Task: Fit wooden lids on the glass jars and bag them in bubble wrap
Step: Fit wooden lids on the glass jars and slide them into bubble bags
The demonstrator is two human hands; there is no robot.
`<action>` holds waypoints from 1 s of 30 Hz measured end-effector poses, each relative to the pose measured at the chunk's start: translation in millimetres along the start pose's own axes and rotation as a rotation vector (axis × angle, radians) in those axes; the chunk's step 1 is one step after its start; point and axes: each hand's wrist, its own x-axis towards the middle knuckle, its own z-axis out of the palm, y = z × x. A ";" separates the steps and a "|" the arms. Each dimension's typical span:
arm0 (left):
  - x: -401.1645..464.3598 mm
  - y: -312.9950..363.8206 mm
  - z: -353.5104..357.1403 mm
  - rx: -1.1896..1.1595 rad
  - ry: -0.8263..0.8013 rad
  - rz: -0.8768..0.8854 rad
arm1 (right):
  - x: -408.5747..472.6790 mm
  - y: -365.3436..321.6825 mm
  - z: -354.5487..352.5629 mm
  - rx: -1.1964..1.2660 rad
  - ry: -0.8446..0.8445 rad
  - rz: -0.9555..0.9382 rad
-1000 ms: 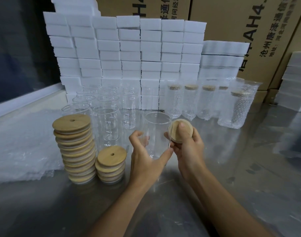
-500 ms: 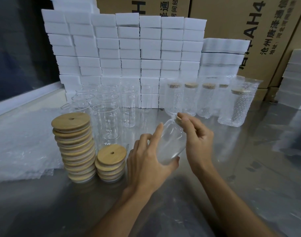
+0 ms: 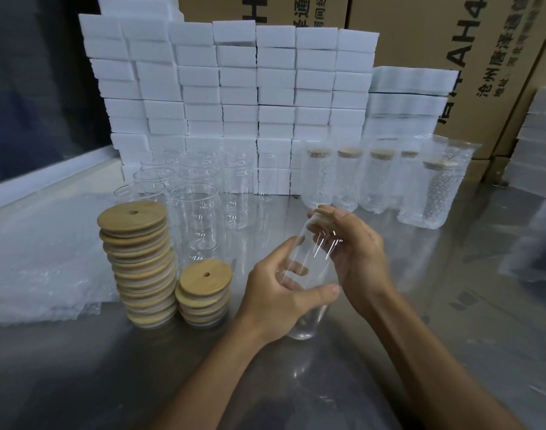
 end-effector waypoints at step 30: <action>1.7 -4.4 -6.0 0.364 0.202 -0.001 | -14.2 27.2 12.8 -0.554 -0.157 -0.094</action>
